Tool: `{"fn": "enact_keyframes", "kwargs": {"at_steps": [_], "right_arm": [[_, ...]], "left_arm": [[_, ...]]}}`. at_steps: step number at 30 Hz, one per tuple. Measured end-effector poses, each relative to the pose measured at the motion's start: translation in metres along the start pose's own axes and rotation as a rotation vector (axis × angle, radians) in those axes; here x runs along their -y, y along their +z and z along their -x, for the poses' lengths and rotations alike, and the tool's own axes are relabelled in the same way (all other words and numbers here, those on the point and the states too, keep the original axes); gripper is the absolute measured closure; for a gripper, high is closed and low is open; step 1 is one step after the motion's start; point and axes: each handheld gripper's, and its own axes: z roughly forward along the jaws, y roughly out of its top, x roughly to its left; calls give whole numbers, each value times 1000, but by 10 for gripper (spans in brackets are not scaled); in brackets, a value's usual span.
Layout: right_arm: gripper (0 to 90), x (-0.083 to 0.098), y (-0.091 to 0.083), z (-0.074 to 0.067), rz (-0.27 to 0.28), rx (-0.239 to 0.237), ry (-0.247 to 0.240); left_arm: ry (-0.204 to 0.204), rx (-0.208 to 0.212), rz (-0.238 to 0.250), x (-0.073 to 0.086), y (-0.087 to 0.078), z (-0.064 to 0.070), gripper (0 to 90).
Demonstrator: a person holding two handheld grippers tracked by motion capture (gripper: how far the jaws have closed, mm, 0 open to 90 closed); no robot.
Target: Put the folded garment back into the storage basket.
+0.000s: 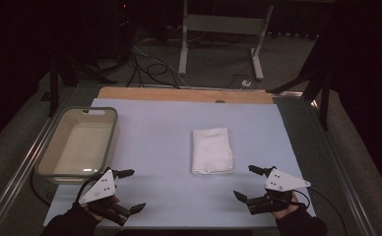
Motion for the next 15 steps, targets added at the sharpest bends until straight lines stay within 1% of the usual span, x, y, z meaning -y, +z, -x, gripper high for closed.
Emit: {"fn": "enact_keyframes", "kwargs": {"at_steps": [1,4,5,8,10,11,12,13,15], "right_arm": [[86,-3,-1,1,1,0,-2],[86,-7,-2,1,8,5,-8],[86,-12,-3,3,11,15,-15],[86,-16,-4,4,9,24,-16],[86,-23,-6,8,19,30,-29],[86,-25,-6,9,21,34,-31],[86,-25,-6,9,21,34,-31],[87,-30,-7,10,25,36,-43],[86,-33,-7,11,26,42,-51]], "left_arm": [[-7,2,-1,-2,-1,-1,0],[-3,0,-3,-5,-2,-2,0],[-14,-6,-1,-9,-2,-3,0],[-13,-8,-2,-12,-3,-4,0],[-17,-8,-1,-16,-4,-5,0],[-24,-11,-1,-19,-3,-7,0],[-24,-11,-1,-19,-3,-7,0],[-28,-9,-8,-22,-3,-9,0],[-33,-9,-14,-24,-1,-10,0]]}}
